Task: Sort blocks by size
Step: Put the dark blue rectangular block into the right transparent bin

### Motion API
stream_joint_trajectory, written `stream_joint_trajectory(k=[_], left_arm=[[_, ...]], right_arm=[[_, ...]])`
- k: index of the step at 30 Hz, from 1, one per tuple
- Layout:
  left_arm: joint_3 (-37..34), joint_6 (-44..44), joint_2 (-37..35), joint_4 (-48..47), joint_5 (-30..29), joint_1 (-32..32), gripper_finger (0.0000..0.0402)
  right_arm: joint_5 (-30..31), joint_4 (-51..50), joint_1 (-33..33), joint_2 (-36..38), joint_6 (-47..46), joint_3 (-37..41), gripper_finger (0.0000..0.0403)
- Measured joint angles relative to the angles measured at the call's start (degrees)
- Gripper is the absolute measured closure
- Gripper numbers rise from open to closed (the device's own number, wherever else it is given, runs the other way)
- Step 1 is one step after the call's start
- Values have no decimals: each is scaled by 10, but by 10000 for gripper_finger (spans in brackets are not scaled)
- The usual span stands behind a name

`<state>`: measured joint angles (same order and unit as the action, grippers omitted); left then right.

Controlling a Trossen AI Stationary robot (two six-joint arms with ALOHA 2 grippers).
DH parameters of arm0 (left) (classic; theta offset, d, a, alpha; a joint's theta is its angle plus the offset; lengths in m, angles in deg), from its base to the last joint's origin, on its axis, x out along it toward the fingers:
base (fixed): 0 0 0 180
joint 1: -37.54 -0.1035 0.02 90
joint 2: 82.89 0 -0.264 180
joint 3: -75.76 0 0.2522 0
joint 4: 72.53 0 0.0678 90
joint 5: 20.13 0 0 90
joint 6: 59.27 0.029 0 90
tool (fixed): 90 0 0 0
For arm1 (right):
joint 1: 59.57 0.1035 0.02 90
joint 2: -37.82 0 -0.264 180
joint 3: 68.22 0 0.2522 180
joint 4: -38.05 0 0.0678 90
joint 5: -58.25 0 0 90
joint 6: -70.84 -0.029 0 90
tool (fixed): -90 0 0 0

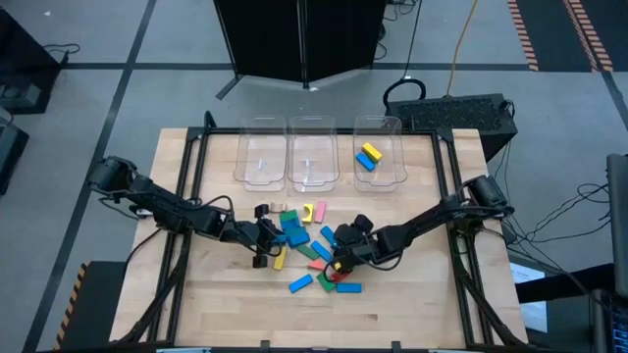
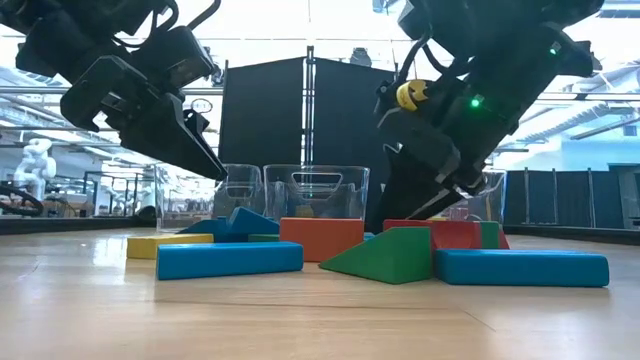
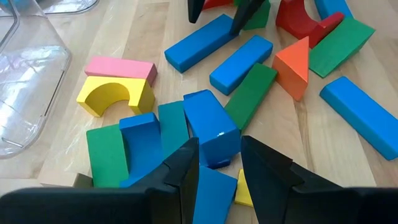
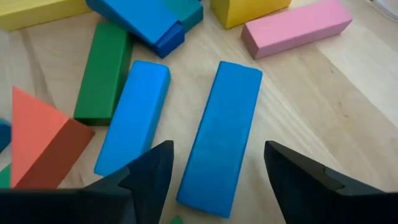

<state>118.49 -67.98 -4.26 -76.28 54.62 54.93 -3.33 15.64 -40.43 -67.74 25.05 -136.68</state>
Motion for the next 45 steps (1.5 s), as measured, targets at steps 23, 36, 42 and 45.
stream_joint_trajectory(k=[23, 36, 42, 45], left_arm=[[0, 0, 0, 1, -18, -1, 278], [0, 0, 0, 1, -18, -1, 278], [0, 0, 0, 3, -17, -1, 278], [0, 0, 0, 3, -17, -1, 278]], right_arm=[[3, -7, 1, -35, 23, -2, 272], [-3, -34, -4, 50, 18, 1, 274], [-2, -44, -14, 122, 41, 1, 280], [-1, -50, -27, 159, 60, 1, 279]])
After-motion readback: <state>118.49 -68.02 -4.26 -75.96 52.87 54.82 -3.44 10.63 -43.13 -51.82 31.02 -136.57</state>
